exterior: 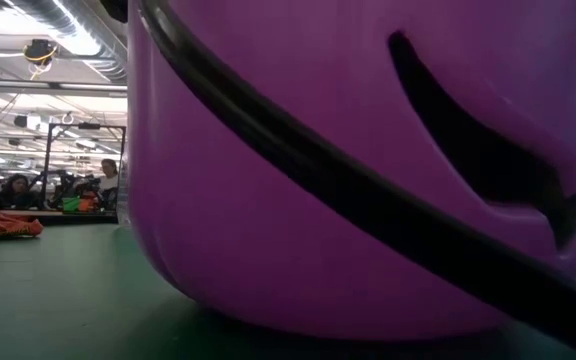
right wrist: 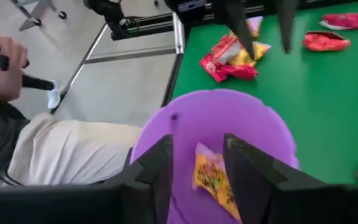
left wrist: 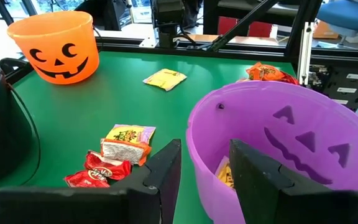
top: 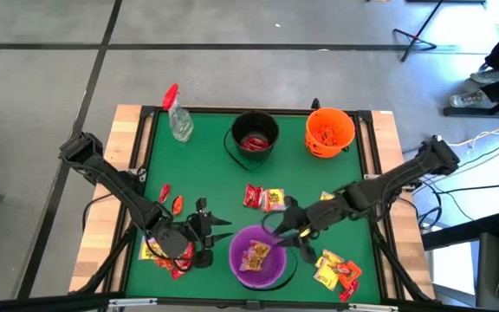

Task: Organize candy in baskets
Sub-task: Put the yellow candy pack into the purple bucket

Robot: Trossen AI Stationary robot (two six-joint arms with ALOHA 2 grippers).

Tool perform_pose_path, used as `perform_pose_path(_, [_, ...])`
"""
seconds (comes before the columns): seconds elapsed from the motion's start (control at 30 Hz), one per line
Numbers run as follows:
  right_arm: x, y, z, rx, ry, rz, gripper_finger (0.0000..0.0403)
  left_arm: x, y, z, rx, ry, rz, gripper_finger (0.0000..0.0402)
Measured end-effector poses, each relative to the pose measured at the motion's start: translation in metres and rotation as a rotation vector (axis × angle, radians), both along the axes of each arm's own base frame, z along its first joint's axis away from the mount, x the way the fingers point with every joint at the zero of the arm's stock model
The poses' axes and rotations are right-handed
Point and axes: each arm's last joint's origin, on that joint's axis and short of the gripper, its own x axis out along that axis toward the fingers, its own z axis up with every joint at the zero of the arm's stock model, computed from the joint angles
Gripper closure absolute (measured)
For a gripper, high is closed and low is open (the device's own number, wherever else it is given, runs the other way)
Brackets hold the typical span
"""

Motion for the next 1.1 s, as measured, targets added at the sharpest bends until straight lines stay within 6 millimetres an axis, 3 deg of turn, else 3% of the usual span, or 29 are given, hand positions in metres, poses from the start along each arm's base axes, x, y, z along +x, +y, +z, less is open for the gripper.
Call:
perform_pose_path(0.17, [-0.033,-0.021,0.004,-0.082,0.188,-0.157,0.0268,0.000,0.000,0.000,0.001,0.000,0.000,0.0276])
perform_pose_path(0.4, [-0.076,-0.049,-0.034,-0.342,0.629,-0.506,0.0268,0.000,0.000,0.000,0.000,0.000,0.000,0.0276])
perform_pose_path(0.63, [-0.085,-0.056,-0.094,-0.263,0.788,-0.546,0.0226,0.000,0.000,0.000,0.000,0.000,0.000,0.0276])
perform_pose_path(0.8, [-0.094,-0.076,-0.133,-0.221,0.904,-0.608,0.0179,0.000,0.000,0.000,0.000,0.000,0.000,0.0276])
perform_pose_path(0.97, [-0.105,-0.097,-0.158,-0.170,1.017,-0.700,0.0149,0.000,0.000,0.000,-0.001,0.000,0.001,0.0276])
perform_pose_path(1.1, [-0.106,-0.104,-0.172,-0.090,1.024,-0.676,0.0144,0.001,0.001,0.000,-0.002,-0.001,0.005,0.0276])
